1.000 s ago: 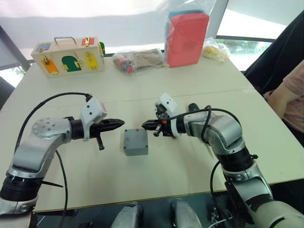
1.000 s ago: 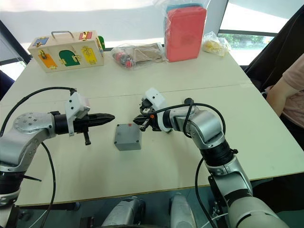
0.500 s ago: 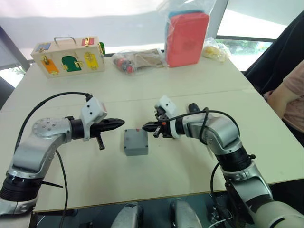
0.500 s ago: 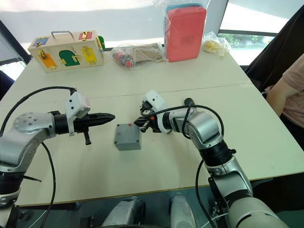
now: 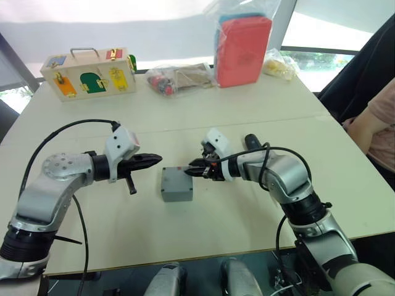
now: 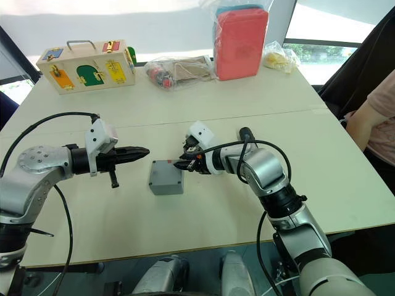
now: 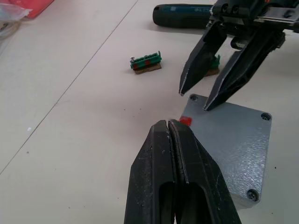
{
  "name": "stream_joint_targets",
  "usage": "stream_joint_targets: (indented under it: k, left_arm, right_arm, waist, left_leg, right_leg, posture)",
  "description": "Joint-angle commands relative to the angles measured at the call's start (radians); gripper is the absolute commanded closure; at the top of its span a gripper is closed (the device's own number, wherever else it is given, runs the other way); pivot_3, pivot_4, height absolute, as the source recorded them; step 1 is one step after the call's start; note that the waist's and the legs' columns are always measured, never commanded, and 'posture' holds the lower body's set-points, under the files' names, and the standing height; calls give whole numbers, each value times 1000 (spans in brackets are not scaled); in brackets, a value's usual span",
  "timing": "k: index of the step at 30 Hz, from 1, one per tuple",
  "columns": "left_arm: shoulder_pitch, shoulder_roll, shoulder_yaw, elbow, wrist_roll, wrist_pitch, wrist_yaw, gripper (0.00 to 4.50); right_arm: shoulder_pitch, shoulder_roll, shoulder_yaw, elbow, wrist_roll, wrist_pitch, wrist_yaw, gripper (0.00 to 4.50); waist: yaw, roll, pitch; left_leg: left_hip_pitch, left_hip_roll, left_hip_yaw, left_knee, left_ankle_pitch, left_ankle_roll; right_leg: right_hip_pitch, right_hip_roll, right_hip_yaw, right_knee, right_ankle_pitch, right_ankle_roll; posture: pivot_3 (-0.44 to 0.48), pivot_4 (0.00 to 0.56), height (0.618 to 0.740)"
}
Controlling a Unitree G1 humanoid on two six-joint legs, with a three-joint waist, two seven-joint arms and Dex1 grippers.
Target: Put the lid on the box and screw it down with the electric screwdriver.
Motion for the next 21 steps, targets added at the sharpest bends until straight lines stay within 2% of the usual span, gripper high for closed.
stream_joint_targets:
  k: [1, 4, 9, 13, 17, 21]
  left_arm:
    - [-18, -2, 1, -30, -11, -6, 2, 4500]
    - [-21, -7, -2, -33, -12, -3, 4, 4500]
    - [-19, -17, -9, -46, -18, -1, 4, 4500]
    - [-11, -9, 0, -48, -33, -14, -22, 4500]
    - [-17, -7, -3, -43, -38, -41, -45, 4500]
    - [-38, -40, -31, -39, -26, -56, -30, 4500]
  right_arm:
    - [-13, -9, -3, -15, -2, -19, 14, 1021]
    - [-29, -31, -23, -35, 2, -11, 21, 37]
    - [-57, -91, -84, -86, 29, 43, 25, 7]
    - [-100, -198, -114, -114, 21, 158, 10, 7]
    - [-176, -405, -22, -56, -58, 279, -1, 7]
    - [-213, -456, 21, 78, -104, 323, -23, 7]
  waist:
    - [0, 0, 0]
    - [1, 0, 0]
    - [2, 0, 0]
    - [3, 0, 0]
    - [8, 0, 0]
    - [3, 0, 0]
  left_leg:
    - [0, 0, 0, 0, 0, 0]
    - [0, 0, 0, 0, 0, 0]
    - [0, 0, 0, 0, 0, 0]
    - [0, 0, 0, 0, 0, 0]
    - [-1, -1, 0, 0, 0, 1]
    - [0, 0, 1, 0, -1, 1]
  right_leg:
    - [0, 0, 0, 0, 0, 0]
    - [0, 0, 0, 0, 0, 0]
    - [0, 0, 0, 0, 0, 0]
    - [0, 0, 0, 0, 0, 0]
    - [0, -1, 0, -1, 0, 0]
    - [1, -2, 0, -2, 0, 0]
  posture:
    - [0, 150, 740]
    - [0, 150, 740]
    - [0, 150, 740]
    - [0, 150, 740]
    - [0, 150, 740]
    - [0, 150, 740]
